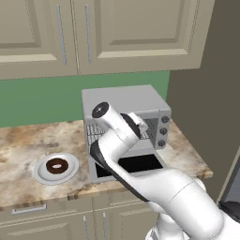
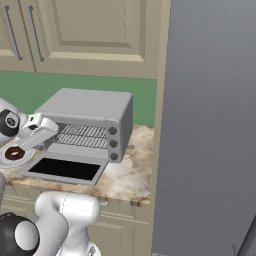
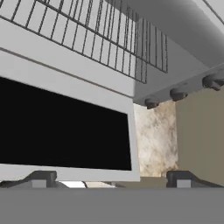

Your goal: Pick up the bagel from the plate, place it on the toaster oven rack, close the door, and set the timer.

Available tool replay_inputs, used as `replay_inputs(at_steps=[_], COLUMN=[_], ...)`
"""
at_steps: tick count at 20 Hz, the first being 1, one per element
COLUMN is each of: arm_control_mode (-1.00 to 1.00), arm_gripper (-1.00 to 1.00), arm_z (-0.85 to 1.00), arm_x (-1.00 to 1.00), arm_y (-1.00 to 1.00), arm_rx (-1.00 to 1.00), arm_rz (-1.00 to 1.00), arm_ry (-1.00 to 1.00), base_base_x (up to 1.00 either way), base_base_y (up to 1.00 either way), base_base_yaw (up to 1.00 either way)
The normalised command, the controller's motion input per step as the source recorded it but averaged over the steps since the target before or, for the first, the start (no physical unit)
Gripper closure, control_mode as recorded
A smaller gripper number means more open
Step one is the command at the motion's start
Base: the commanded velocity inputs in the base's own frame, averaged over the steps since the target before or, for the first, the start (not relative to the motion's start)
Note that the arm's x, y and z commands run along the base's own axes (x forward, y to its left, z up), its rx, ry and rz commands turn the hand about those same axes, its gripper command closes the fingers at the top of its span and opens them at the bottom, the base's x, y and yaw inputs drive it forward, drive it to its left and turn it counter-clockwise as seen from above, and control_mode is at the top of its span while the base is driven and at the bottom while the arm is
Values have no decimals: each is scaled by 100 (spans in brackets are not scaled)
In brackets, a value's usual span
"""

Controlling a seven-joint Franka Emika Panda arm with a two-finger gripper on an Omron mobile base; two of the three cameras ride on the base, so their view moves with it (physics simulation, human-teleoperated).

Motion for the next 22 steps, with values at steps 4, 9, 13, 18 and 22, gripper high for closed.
replay_inputs(at_steps=[4,9,13,18,22], arm_control_mode=[-100,-100,-100,-100,-100], arm_gripper=[-100,-100,-100,-100,-100], arm_z=[-27,-23,-24,-21,-15], arm_x=[25,41,41,19,27], arm_y=[14,9,11,16,21], arm_rx=[-9,-7,-5,-4,-4], arm_rz=[2,6,7,10,9], arm_ry=[-1,-2,-8,-25,-22], base_base_x=[0,0,0,0,0], base_base_y=[0,0,0,0,0], base_base_yaw=[0,0,0,0,0])
